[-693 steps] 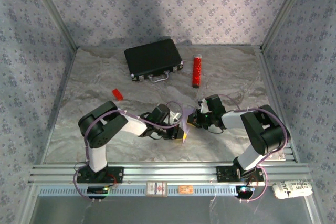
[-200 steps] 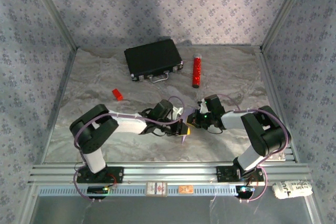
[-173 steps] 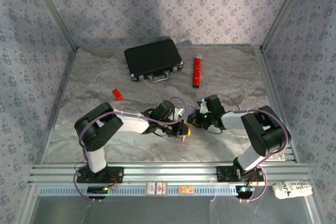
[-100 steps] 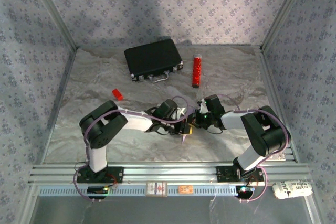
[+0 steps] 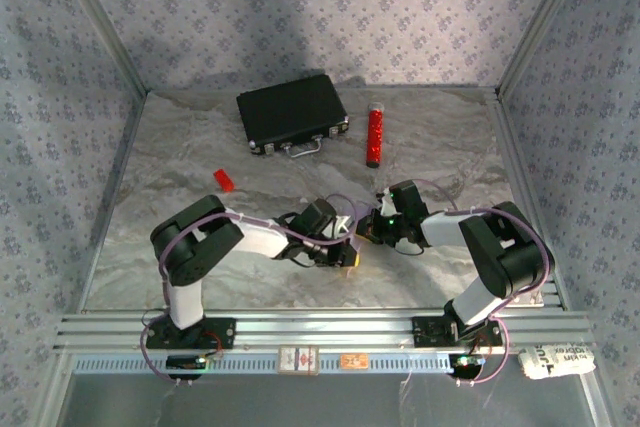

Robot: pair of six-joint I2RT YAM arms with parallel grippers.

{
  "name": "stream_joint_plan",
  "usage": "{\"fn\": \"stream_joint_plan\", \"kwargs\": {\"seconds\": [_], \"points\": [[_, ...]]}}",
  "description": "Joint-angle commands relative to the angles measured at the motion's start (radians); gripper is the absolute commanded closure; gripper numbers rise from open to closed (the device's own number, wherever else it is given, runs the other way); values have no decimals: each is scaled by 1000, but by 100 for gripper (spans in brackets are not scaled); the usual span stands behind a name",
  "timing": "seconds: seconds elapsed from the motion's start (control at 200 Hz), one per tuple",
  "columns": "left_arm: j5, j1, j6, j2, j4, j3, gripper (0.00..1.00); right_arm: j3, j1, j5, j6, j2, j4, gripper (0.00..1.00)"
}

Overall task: Fold a paper plane with a square sheet of paper (pick it up from the middle)
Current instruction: Fold the wing for the fifth time at the center of the table.

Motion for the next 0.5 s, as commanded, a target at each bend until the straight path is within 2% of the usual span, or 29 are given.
{"fn": "stream_joint_plan", "kwargs": {"seconds": [0.0,0.25,0.495], "points": [[-9,-17,42,-29,-148,-42,95,-34,3,131,-14,61,-127,93],[-29,-28,55,-100,-166,-58,95,-32,5,127,-14,65,-126,93],[-59,-24,11,-174,-83,-17,96,-32,7,131,-12,57,-129,93]]}}
